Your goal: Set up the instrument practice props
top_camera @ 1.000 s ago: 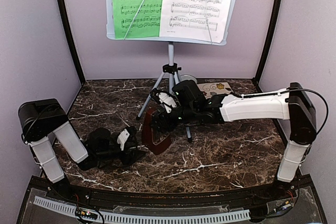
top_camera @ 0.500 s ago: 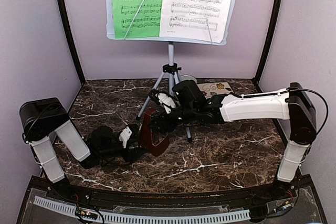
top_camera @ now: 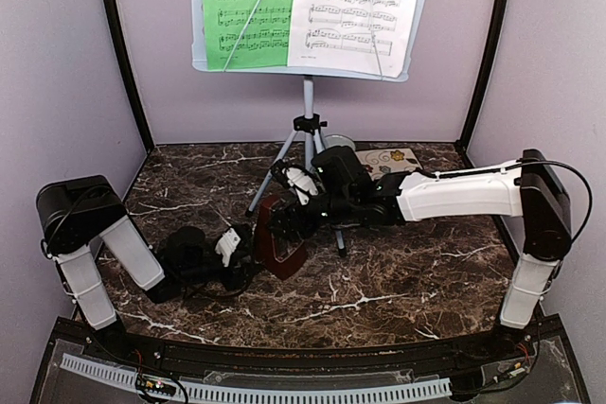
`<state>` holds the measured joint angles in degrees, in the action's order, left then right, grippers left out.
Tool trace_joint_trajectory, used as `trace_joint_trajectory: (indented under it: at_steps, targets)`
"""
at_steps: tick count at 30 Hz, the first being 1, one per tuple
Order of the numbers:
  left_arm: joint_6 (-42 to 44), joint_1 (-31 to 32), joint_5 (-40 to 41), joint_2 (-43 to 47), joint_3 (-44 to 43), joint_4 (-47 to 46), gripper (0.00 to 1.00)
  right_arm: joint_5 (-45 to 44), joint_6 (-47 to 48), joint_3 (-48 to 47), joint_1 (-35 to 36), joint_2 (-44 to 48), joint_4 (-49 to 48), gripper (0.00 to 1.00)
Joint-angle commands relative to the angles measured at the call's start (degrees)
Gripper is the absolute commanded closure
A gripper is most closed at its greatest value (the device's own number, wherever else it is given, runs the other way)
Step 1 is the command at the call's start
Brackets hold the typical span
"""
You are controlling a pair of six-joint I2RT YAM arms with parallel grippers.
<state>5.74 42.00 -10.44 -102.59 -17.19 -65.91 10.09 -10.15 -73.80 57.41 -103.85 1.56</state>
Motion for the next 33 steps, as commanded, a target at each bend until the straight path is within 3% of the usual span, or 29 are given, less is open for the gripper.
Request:
trace_joint_trajectory:
  at_steps: [1, 6, 17, 26, 33]
  targets:
    - [-1.02, 0.37, -0.39, 2.37, 1.86, -0.43, 0.34, 4.19, -2.77, 1.23, 1.57, 2.3, -1.58, 0.18]
    - [-4.54, 0.43, -0.15, 6.71, 5.02, -0.23, 0.28, 2.55, -3.6, 5.97, 0.89, 6.4, -3.49, 0.0]
    - [-12.16, 0.39, -0.57, 15.96, 7.62, 3.01, 0.31, 5.9, -2.99, 14.98, -2.28, 5.55, -9.05, 0.0]
    - [-20.51, 0.37, 4.26, 12.28, 6.55, 2.24, 0.45, 11.9, -2.28, 17.57, -4.46, -0.45, -18.2, 0.0]
    - [-21.38, 0.25, 5.71, 8.17, -0.54, 7.54, 0.49, 12.04, -2.76, 18.73, -3.07, -1.94, -21.07, 0.0]
